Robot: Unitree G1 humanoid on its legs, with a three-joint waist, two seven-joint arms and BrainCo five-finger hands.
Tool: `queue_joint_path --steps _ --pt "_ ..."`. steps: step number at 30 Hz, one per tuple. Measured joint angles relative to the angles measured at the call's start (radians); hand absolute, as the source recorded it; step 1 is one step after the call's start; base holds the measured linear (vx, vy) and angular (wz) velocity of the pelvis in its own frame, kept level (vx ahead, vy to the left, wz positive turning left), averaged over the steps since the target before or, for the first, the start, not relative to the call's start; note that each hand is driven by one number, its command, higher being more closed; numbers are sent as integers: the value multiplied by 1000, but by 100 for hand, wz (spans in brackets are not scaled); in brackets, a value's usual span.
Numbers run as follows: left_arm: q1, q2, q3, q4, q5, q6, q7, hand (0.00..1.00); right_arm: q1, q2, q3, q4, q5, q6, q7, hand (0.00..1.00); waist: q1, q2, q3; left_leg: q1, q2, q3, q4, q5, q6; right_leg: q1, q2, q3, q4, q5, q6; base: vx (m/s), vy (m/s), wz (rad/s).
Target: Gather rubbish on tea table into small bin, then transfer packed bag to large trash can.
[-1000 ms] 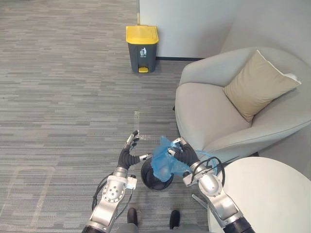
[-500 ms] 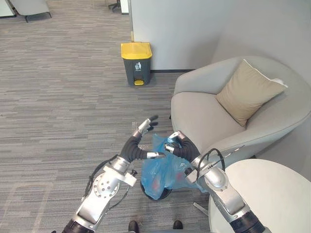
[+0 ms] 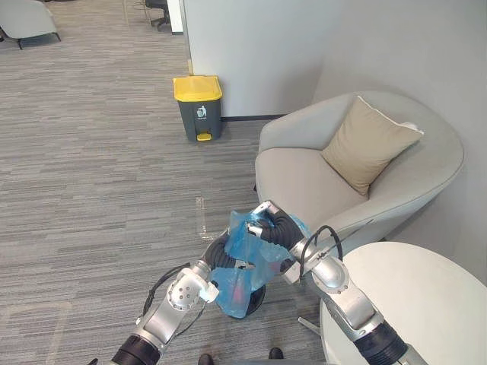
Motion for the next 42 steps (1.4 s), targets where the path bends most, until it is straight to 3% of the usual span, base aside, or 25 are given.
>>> queue_joint_path --steps 11,19,20,27,36,42 --pt "-48 -40 5 27 9 5 3 0 -60 96 51 -62 149 0 40 100 -15 -12 -25 1 -1 9 -3 1 1 -10 1 9 11 0 0 0 1 -2" --pt "-22 -187 -14 54 150 40 71 0 -66 139 136 -57 162 11 25 100 -13 -12 -29 1 -1 14 -4 9 3 -27 1 21 38 -5 2 -7 1 -3" --pt "-23 -198 -19 58 186 41 95 100 -66 143 137 -57 171 11 13 100 -13 -13 -30 1 -1 15 -4 10 3 -35 1 23 39 -10 3 -43 -5 -3" --pt "-66 -217 -37 221 227 45 198 100 -66 133 175 -37 236 22 -10 100 -18 -24 -39 -2 12 13 -4 14 -2 -35 1 25 33 -7 1 -6 -1 0" --pt "-91 -220 -55 274 185 47 202 100 -66 133 174 -35 273 23 -22 100 -23 -26 -41 -4 15 28 -4 12 -5 -33 6 42 3 18 -8 14 -4 -6" --pt "-87 -223 -37 270 144 48 200 100 -60 133 155 -35 228 19 -17 100 -28 -26 -40 -6 17 29 -4 12 -5 -32 8 46 -1 20 -8 15 -2 -2"
